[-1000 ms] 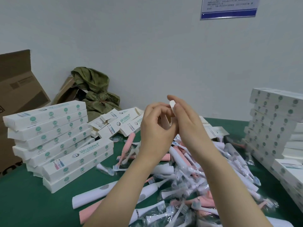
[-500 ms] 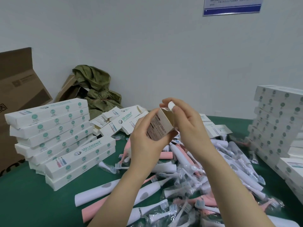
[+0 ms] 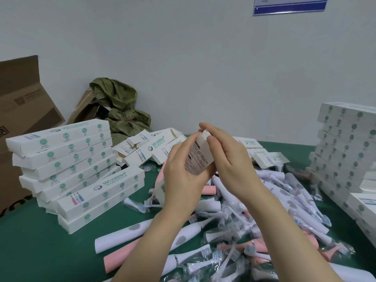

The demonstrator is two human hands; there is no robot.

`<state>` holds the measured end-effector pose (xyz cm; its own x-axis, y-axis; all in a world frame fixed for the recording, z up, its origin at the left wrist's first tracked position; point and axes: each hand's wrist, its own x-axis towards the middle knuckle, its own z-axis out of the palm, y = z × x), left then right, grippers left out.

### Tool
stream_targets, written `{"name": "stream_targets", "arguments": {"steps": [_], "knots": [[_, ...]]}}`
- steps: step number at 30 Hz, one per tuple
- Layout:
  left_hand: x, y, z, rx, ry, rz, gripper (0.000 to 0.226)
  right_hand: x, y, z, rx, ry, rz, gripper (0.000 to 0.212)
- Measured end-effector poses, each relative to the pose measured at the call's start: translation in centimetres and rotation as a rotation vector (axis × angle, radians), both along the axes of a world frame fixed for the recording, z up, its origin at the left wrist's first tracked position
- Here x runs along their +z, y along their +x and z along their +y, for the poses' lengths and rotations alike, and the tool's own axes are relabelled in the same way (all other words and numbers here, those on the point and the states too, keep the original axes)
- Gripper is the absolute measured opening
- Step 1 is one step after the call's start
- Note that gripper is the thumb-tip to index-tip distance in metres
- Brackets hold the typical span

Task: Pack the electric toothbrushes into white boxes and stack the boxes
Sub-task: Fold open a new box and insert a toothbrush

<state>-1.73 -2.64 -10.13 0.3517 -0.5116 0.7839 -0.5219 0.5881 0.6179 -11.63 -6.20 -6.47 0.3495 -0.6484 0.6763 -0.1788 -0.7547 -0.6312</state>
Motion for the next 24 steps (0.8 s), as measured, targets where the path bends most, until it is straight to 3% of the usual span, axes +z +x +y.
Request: {"name": "stream_targets", "arguments": {"steps": [3, 11, 15, 18, 20, 22, 24], "knots": [[-0.1, 0.1, -0.1, 0.006, -0.007, -0.009, 0.064, 0.0, -0.2, -0.2, -0.045, -0.082, 0.071, 0.05], [0.0, 0.0, 0.1, 0.036, -0.057, -0.045, 0.063, 0.1, 0.1, 0.0, -0.058, -0.053, 0.014, 0.051], [-0.1, 0.1, 0.1, 0.061, -0.031, 0.013, 0.068, -0.6, 0.9, 0.2, -0.049, -0.098, 0.169, 0.063], [-0.1, 0.2, 0.2, 0.035, -0.018, 0.069, 0.059, -0.9, 1.3, 0.3, -0.114, -0.17, 0.292, 0.055], [0.1, 0.3, 0.4, 0.029, -0.01, 0.054, 0.055, -0.8, 1.6, 0.7, -0.049, -0.113, 0.18, 0.052], [0.6, 0.9, 0.6, 0.029, -0.039, 0.019, 0.054, 0.0, 1.6, 1.1, 0.111, 0.116, -0.134, 0.044], [1.4, 2.1, 0.9, -0.12, -0.1, 0.123, 0.053, 0.6, 1.1, 0.7, 0.182, 0.355, -0.397, 0.027]]}}
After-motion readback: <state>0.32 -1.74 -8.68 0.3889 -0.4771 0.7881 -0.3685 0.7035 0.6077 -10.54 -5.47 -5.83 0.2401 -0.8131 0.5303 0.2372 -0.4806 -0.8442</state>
